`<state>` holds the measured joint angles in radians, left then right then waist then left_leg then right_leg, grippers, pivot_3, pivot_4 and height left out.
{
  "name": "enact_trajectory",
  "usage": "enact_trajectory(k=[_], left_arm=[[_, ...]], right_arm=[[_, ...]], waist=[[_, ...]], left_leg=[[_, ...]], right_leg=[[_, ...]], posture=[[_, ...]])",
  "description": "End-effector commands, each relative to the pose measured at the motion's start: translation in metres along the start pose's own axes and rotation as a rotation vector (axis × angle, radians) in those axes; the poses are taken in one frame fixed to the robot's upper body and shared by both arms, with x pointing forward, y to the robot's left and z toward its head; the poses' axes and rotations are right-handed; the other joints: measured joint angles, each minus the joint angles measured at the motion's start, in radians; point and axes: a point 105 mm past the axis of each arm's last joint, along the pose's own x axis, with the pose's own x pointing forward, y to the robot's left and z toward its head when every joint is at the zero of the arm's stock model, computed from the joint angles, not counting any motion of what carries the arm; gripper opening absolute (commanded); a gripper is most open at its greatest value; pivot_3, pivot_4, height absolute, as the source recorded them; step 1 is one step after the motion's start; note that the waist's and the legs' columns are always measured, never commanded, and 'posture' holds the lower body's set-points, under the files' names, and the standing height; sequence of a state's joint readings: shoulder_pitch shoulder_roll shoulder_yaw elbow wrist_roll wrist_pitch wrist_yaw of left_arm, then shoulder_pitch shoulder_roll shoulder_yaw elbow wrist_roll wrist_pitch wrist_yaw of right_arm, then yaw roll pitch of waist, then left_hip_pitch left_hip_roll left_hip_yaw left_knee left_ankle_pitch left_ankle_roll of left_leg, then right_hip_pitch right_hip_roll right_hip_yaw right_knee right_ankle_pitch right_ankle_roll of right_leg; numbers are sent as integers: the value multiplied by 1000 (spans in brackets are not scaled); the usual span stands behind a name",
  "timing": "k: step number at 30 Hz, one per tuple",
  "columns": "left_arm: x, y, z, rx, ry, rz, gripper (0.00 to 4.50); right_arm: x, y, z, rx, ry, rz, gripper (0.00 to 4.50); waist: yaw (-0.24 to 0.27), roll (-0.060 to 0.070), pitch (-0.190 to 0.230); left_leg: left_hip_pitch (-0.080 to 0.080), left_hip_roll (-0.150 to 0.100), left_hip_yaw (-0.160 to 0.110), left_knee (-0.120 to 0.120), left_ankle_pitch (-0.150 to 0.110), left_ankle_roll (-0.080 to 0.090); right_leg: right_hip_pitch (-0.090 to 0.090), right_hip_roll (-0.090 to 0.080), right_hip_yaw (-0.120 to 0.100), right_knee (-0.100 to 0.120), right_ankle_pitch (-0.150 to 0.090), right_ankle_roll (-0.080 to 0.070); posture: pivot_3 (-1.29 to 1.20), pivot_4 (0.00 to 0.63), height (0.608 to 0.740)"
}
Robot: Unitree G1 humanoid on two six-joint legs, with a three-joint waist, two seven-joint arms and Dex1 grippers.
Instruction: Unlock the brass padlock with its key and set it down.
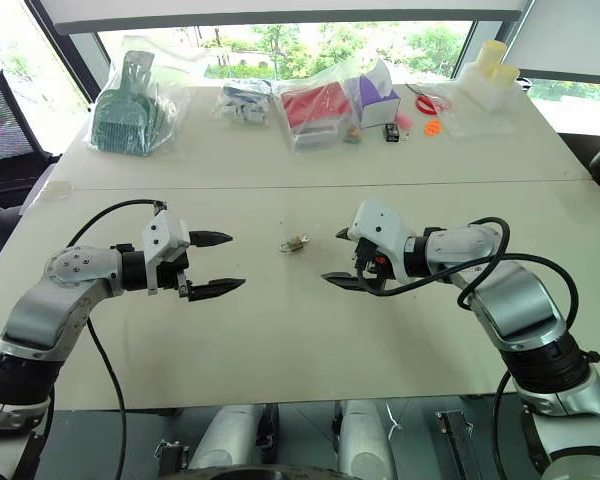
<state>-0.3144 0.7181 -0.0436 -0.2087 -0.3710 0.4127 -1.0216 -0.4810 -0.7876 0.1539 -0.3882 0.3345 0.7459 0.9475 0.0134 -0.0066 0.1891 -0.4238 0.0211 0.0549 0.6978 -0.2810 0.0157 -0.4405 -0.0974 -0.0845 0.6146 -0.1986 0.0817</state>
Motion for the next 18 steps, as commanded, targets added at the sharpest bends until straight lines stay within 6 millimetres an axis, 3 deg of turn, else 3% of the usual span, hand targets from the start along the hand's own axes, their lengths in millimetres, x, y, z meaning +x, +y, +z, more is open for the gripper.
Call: enact_trajectory(k=[1, 18], left_arm=[[-6, 3, 11, 21, -28, 21, 4483], [5, 0, 13, 22, -41, 7, 4483]], right_arm=[[-4, -4, 11, -55, -19, -13, 4056], [-4, -2, 11, -52, -18, -18, 4056]], waist=[[0, 0, 0], [0, 0, 0]], left_leg=[[0, 0, 0, 0, 0, 0], [0, 0, 0, 0, 0, 0]], right_leg=[[0, 0, 0, 0, 0, 0], [0, 0, 0, 0, 0, 0]], posture=[[0, 150, 740], [0, 150, 740]])
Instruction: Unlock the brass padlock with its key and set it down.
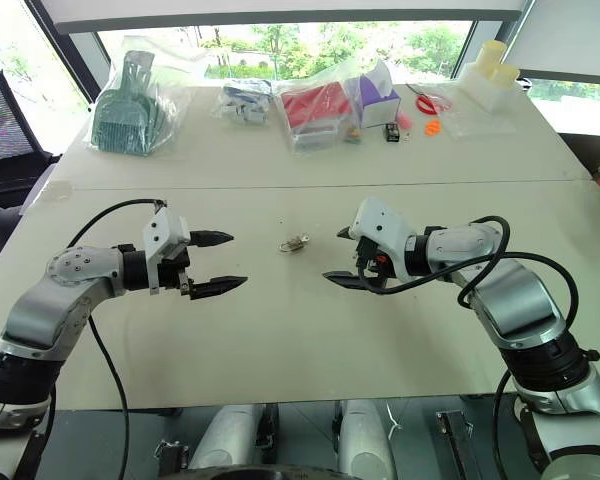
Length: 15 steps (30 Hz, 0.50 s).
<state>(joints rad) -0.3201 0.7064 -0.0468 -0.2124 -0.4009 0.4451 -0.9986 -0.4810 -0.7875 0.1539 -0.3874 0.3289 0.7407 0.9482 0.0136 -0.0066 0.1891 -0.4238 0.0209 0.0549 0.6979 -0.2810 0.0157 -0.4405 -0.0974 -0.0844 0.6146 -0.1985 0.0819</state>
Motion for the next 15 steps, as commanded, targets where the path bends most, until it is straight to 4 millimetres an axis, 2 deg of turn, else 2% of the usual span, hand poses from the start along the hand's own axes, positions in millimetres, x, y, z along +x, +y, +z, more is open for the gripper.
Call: enact_trajectory(k=[1, 7, 15], left_arm=[[3, 0, 11, 63, -22, 3, 4483], [13, 2, 10, 98, -32, 4, 4483], [50, 8, 0, 117, -67, 27, 4483]], right_arm=[[-4, -2, 11, -46, -18, -15, 4056], [-3, -2, 10, -51, -13, -23, 4056], [-2, 1, 10, -47, -14, -44, 4056]], waist=[[0, 0, 0], [0, 0, 0], [1, 0, 0]], left_leg=[[0, 0, 0, 0, 0, 0], [0, 0, 0, 0, 0, 0], [0, -3, 0, 0, 0, 0]], right_leg=[[0, 0, 0, 0, 0, 0], [0, 0, 0, 0, 0, 0], [0, 0, 0, 0, 0, 1]], posture=[[0, 150, 740], [0, 150, 740], [0, 150, 740]])
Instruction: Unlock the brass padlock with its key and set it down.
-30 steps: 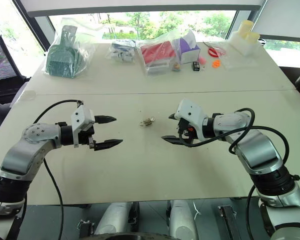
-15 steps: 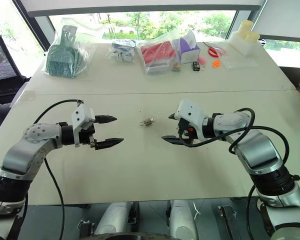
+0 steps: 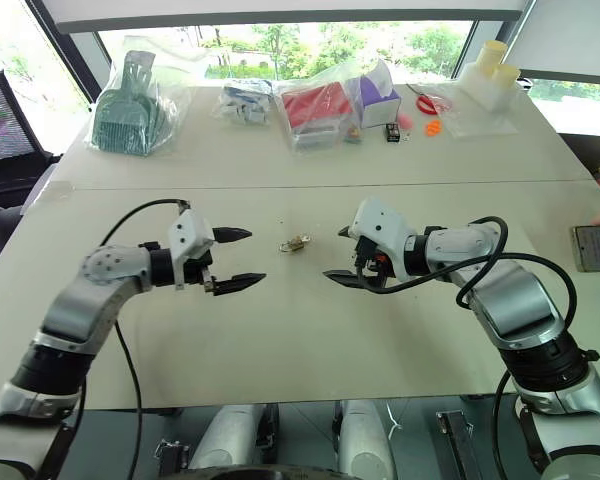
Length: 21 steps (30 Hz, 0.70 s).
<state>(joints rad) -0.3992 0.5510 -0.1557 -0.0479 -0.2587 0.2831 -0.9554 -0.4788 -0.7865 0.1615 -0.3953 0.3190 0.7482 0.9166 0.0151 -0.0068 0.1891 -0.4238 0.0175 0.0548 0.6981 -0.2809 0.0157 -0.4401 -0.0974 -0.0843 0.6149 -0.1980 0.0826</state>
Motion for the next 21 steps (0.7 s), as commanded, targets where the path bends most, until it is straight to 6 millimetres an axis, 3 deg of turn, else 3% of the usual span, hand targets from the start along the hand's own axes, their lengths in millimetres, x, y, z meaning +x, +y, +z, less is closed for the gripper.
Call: enact_trajectory(k=[1, 4, 10, 19, 21], left_arm=[[17, 8, 5, 59, -27, 22, 4483], [36, 14, -5, 80, -20, 30, 4483], [45, 23, -10, 97, -26, 26, 4483], [72, 19, -17, 110, -11, -12, 4483], [75, 18, -19, 111, -8, -17, 3976]], right_arm=[[-4, 3, 10, -40, -24, -23, 4056], [-5, 5, 9, -33, -21, -41, 4056], [-7, 10, 8, -17, -22, -67, 4056], [-9, 14, 5, -4, -13, -105, 4056], [-9, 15, 5, -4, -12, -108, 4056]], waist=[[1, 0, 0], [3, 0, 0], [-2, 0, 0], [2, -1, 0], [2, -1, 0]], left_leg=[[0, 0, 0, 0, 0, 0], [0, -1, 0, 1, 0, 0], [0, 0, 0, 0, 0, 0], [0, -1, -1, 1, 0, 0], [0, -1, -1, 1, 0, 0]], right_leg=[[0, 0, 0, 0, 0, 0], [0, 0, 0, 0, 0, 0], [-1, 0, 0, 1, 0, 0], [0, -1, 0, 0, 0, 0], [1, -1, 0, 1, 0, 0]], posture=[[0, 150, 740], [0, 150, 740], [0, 150, 740], [0, 150, 740], [0, 150, 740]])
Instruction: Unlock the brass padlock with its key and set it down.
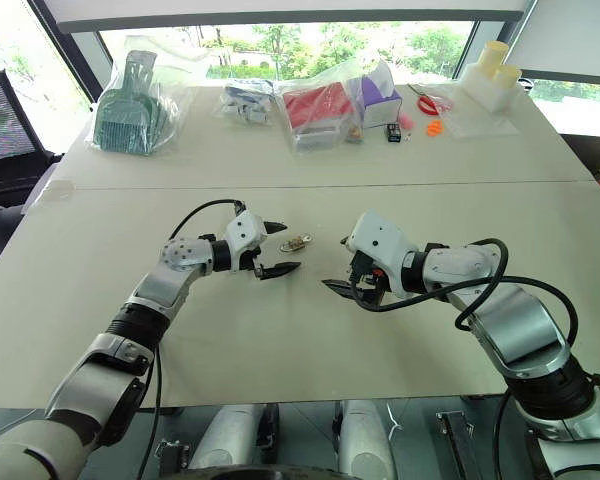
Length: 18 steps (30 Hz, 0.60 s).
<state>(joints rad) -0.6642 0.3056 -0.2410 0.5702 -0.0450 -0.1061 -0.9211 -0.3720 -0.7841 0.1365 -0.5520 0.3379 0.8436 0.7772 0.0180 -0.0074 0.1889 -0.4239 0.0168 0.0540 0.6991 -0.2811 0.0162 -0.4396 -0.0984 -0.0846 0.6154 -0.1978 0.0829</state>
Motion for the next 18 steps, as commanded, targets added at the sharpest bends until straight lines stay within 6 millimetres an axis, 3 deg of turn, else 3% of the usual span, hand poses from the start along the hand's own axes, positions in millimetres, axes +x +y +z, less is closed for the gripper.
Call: enact_trajectory(k=[1, 7, 9, 13, 18], left_arm=[[6, -2, 2, 29, -3, -12, 3650], [6, -2, -5, 25, 21, -5, 704], [5, -1, -7, 26, 33, -4, 73], [-8, 5, -9, 33, 52, -1, 73], [-26, 7, 9, 27, 14, -83, 73]], right_arm=[[-7, -1, 11, -35, -36, -28, 4056], [-7, -1, 11, -40, -32, -32, 4056], [-7, -2, 11, -41, -31, -32, 4056], [-5, -5, 14, -56, -40, -42, 4056], [1, -12, 18, -106, -48, -72, 4056]], waist=[[-2, 0, 0], [-1, 0, 0], [-2, 0, -1], [-4, 0, -1], [-9, 0, -1]], left_leg=[[0, 0, 0, 0, 0, 0], [0, 0, 0, 0, 0, 0], [1, 0, -1, 0, 0, 0], [3, 0, -1, 0, 0, 0], [4, 1, 0, -1, 0, 0]], right_leg=[[0, 0, 0, 0, 0, 0], [0, 0, 0, 0, 0, 0], [2, 0, 0, 0, 0, 0], [3, 0, 0, 0, 0, 0], [2, 1, 0, 1, 0, 0]], posture=[[0, 150, 740], [0, 150, 740], [0, 150, 740], [0, 150, 740], [0, 150, 740]])
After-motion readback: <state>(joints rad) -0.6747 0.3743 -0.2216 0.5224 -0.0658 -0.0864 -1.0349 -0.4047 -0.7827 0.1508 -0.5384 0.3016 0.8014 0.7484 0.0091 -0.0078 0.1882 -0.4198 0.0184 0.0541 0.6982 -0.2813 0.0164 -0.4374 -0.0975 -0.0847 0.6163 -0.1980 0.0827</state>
